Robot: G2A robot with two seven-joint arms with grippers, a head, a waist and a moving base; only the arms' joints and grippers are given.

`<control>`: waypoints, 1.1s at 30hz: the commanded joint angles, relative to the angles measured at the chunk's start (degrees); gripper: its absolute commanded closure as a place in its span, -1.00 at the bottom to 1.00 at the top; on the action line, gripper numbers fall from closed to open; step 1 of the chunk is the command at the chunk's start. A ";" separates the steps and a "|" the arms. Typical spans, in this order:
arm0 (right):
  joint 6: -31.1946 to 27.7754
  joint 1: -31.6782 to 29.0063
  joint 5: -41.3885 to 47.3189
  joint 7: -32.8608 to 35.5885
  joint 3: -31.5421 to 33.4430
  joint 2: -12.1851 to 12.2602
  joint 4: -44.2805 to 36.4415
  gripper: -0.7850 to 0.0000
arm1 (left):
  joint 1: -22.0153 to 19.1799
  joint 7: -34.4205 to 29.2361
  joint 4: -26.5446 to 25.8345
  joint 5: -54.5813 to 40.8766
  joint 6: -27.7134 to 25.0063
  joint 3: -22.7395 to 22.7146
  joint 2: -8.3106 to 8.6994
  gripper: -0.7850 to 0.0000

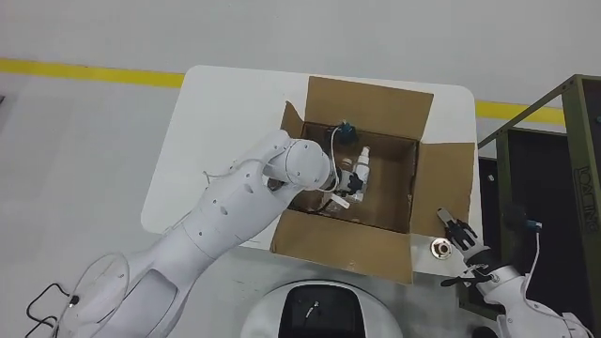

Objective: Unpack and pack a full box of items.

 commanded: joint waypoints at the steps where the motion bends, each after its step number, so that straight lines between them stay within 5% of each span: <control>1: 0.08 0.03 0.13 -0.03 -0.01 0.00 0.02 1.00 | -0.91 0.44 2.75 -0.31 0.24 1.48 -0.96 1.00; 15: 0.41 0.64 0.36 -0.06 -0.30 0.08 0.54 1.00 | -4.23 2.22 17.51 -1.35 -1.99 8.80 -7.25 1.00; 33: 0.52 1.49 0.25 0.36 -0.37 0.25 0.94 1.00 | -6.15 3.86 30.42 -0.41 -4.64 11.85 -13.33 1.00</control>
